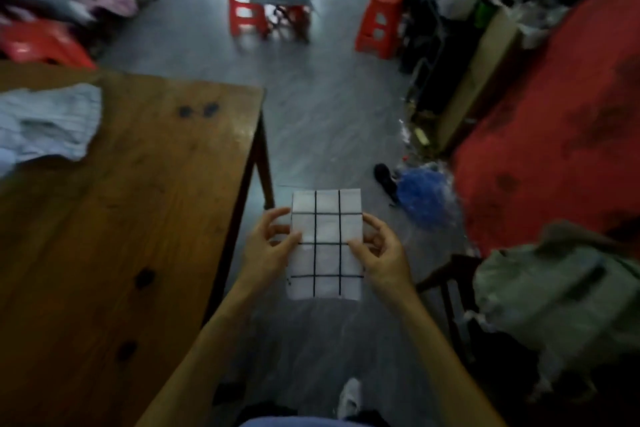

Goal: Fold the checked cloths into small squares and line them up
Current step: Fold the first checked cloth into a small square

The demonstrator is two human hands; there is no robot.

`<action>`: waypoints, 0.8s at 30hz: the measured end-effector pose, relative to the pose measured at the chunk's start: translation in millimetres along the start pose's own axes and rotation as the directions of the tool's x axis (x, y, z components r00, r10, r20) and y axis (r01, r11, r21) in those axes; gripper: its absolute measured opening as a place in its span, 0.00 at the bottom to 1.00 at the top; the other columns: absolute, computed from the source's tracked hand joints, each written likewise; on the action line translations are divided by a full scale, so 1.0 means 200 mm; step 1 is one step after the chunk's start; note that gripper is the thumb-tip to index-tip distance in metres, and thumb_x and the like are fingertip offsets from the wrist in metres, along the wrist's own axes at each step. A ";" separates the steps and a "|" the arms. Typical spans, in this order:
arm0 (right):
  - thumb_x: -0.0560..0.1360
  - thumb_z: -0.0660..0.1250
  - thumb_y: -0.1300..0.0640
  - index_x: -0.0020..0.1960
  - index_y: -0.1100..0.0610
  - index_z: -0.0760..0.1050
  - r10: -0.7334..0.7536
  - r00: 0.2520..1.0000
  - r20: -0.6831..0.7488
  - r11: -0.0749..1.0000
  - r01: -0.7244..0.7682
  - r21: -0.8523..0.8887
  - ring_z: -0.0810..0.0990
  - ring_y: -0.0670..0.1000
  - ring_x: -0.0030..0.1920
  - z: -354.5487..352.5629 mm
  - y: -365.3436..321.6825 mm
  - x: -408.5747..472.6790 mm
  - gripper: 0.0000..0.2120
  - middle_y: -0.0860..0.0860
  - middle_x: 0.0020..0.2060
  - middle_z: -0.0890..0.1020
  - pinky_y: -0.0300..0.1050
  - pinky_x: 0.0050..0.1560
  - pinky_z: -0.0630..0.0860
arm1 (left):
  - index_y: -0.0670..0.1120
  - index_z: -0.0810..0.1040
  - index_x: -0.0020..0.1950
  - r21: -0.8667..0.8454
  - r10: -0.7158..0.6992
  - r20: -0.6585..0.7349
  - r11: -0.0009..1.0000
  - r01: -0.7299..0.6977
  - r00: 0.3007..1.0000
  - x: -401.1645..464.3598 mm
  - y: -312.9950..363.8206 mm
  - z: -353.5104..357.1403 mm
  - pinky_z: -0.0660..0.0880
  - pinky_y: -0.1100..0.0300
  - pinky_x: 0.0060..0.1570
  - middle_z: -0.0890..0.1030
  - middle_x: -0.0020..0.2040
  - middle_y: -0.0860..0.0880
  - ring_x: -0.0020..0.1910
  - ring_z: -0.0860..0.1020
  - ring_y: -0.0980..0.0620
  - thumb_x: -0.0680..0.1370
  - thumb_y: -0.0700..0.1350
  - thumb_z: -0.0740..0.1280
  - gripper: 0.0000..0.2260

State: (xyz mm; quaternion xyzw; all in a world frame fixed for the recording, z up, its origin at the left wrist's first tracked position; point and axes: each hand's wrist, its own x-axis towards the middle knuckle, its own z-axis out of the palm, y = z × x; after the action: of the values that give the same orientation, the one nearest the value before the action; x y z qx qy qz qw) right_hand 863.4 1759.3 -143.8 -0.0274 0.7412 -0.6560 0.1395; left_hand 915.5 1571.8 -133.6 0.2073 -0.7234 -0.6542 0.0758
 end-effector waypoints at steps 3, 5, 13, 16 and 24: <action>0.76 0.69 0.56 0.68 0.48 0.70 -0.032 0.984 0.173 0.999 0.038 -0.033 0.83 0.50 0.52 0.04 -0.08 0.22 0.22 0.51 0.55 0.81 0.52 0.48 0.83 | 0.51 0.73 0.63 -0.022 -0.015 -0.178 1.000 0.011 0.984 0.01 0.06 -0.03 0.81 0.55 0.46 0.79 0.52 0.49 0.49 0.81 0.52 0.76 0.41 0.68 0.16; 0.77 0.68 0.56 0.67 0.48 0.71 -0.046 0.956 0.288 0.996 0.066 -0.061 0.83 0.51 0.52 0.12 -0.11 0.31 0.20 0.52 0.54 0.81 0.53 0.48 0.83 | 0.51 0.73 0.63 -0.027 -0.060 -0.294 0.998 0.055 0.954 0.00 0.06 -0.08 0.81 0.56 0.45 0.79 0.53 0.50 0.50 0.81 0.53 0.76 0.41 0.68 0.16; 0.78 0.65 0.60 0.66 0.51 0.71 0.014 0.791 0.612 0.987 0.087 -0.135 0.82 0.46 0.50 0.63 -0.10 0.47 0.17 0.48 0.52 0.80 0.41 0.45 0.82 | 0.57 0.72 0.60 -0.053 -0.167 -0.627 0.984 0.171 0.761 -0.05 -0.10 -0.41 0.80 0.50 0.49 0.77 0.53 0.56 0.54 0.78 0.54 0.76 0.42 0.68 0.16; 0.78 0.65 0.61 0.64 0.49 0.72 0.031 0.707 0.707 0.970 0.149 -0.192 0.81 0.43 0.49 0.87 -0.08 0.53 0.16 0.47 0.52 0.80 0.38 0.44 0.80 | 0.57 0.72 0.60 -0.094 -0.208 -0.688 0.976 0.198 0.696 -0.05 -0.23 -0.56 0.81 0.53 0.47 0.77 0.52 0.56 0.53 0.79 0.53 0.77 0.41 0.68 0.16; 0.78 0.66 0.60 0.66 0.51 0.74 0.182 0.489 0.853 0.838 0.377 -0.395 0.80 0.45 0.54 1.50 0.04 0.66 0.16 0.44 0.53 0.81 0.43 0.53 0.81 | 0.50 0.72 0.65 -0.197 -0.346 -0.788 0.925 0.324 0.509 0.00 -0.56 -0.93 0.80 0.56 0.46 0.77 0.53 0.53 0.49 0.79 0.54 0.76 0.40 0.69 0.18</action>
State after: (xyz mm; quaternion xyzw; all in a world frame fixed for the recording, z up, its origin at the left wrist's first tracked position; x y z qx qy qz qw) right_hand 810.2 1441.5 -205.0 -0.4349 0.7163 -0.3240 0.4391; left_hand 1009.0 1394.2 -218.3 0.6173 -0.5458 -0.4968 0.2723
